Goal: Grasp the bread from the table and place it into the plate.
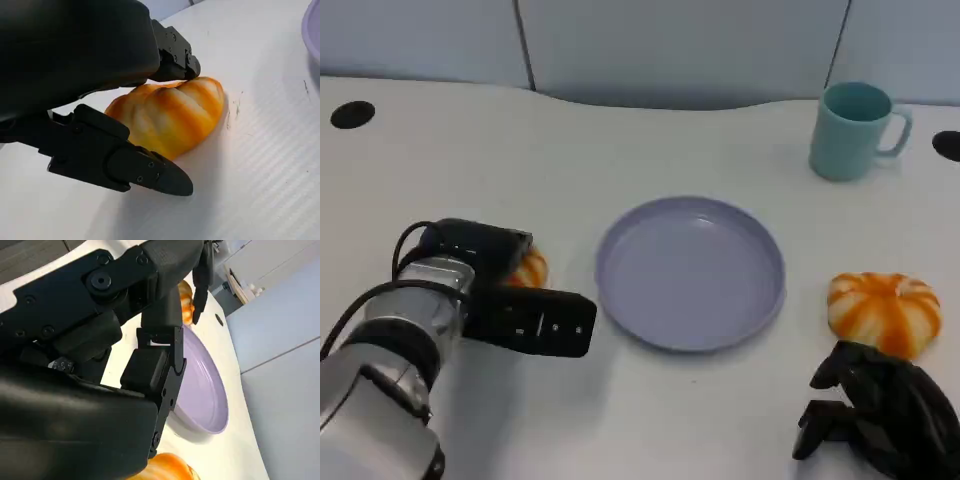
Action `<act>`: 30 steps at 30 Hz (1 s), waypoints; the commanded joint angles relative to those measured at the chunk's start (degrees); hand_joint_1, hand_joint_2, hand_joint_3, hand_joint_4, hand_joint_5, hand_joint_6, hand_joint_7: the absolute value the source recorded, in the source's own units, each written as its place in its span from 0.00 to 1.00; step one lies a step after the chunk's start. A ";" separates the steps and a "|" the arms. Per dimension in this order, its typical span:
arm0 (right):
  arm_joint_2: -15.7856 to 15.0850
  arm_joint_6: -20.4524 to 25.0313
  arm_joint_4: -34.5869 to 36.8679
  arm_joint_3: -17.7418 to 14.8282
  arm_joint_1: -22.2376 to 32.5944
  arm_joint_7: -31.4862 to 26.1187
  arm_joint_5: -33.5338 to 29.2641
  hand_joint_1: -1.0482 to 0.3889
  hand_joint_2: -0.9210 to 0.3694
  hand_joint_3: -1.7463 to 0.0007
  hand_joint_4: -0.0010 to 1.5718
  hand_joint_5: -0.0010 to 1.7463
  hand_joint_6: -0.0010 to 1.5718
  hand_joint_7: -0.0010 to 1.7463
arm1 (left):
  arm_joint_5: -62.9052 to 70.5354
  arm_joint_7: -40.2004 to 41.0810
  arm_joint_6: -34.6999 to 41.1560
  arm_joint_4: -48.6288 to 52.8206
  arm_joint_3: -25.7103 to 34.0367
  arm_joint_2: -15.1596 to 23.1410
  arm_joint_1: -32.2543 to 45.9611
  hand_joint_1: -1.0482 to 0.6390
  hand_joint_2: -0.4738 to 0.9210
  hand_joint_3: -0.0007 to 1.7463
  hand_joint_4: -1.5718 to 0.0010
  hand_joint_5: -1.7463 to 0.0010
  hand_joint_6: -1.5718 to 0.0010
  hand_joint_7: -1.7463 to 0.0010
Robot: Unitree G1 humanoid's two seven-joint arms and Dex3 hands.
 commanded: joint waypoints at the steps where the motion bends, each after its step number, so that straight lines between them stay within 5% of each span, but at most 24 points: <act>1: -0.87 -0.35 -0.34 -0.58 0.77 0.84 0.86 0.13 0.10 1.00 0.90 0.48 0.77 0.51 | -0.08 0.90 1.67 1.09 -0.96 -0.44 0.66 0.29 0.97 0.00 0.91 0.99 0.86 1.00; 7: -0.61 0.15 -1.07 -0.50 1.25 0.15 0.88 0.12 0.11 1.00 0.90 0.48 0.79 0.49 | -1.41 1.27 1.14 1.32 -0.33 -0.55 1.06 0.30 0.97 0.00 0.90 0.99 0.85 0.99; 12: -0.55 0.39 -2.40 -0.21 2.07 -0.80 0.60 0.11 0.10 1.00 0.89 0.50 0.78 0.49 | -2.61 4.53 -0.08 1.38 0.02 -0.39 2.84 0.42 0.98 0.00 0.86 0.98 0.85 1.00; 18: -0.80 0.12 -3.24 -0.05 2.73 -0.40 0.70 0.13 0.09 1.00 0.87 0.53 0.76 0.52 | -3.36 10.22 -3.41 1.26 0.46 0.65 5.02 0.47 1.00 0.12 0.52 0.87 0.56 0.94; 20: -0.88 -0.34 -3.26 0.07 2.79 -0.42 0.35 0.12 0.09 0.99 0.87 0.53 0.76 0.52 | -3.48 11.66 -4.16 1.31 0.29 0.86 5.35 0.45 1.00 0.15 0.52 0.51 0.45 0.98; 23: -0.81 0.27 -3.33 -0.14 2.78 -0.42 0.83 0.12 0.09 1.00 0.87 0.53 0.76 0.52 | -4.18 14.26 -6.04 1.34 0.71 1.41 6.53 0.45 1.00 0.15 0.49 0.31 0.37 0.98; 27: -0.89 1.19 -3.00 -0.43 2.50 -0.07 1.75 0.13 0.10 1.00 0.87 0.52 0.76 0.52 | -4.11 15.37 -6.86 1.49 0.20 1.63 7.29 0.44 1.00 0.06 0.53 0.18 0.27 0.96; 28: -0.93 1.27 -2.91 -0.45 2.45 0.06 1.98 0.14 0.10 1.00 0.87 0.52 0.76 0.52 | -4.05 15.83 -6.96 1.50 0.10 1.66 7.44 0.44 1.00 0.07 0.56 0.10 0.29 0.83; 29: -0.95 1.30 -2.86 -0.45 2.43 0.15 2.12 0.14 0.10 1.00 0.87 0.52 0.76 0.52 | -4.05 16.15 -7.05 1.51 0.06 1.67 7.53 0.44 1.00 0.08 0.59 0.05 0.43 0.54; 30: -0.92 1.21 -2.84 -0.46 2.43 0.11 2.14 0.14 0.10 1.00 0.87 0.52 0.76 0.52 | -4.01 17.40 -7.46 1.48 0.02 1.73 7.96 0.45 1.00 0.09 0.59 0.03 0.50 0.40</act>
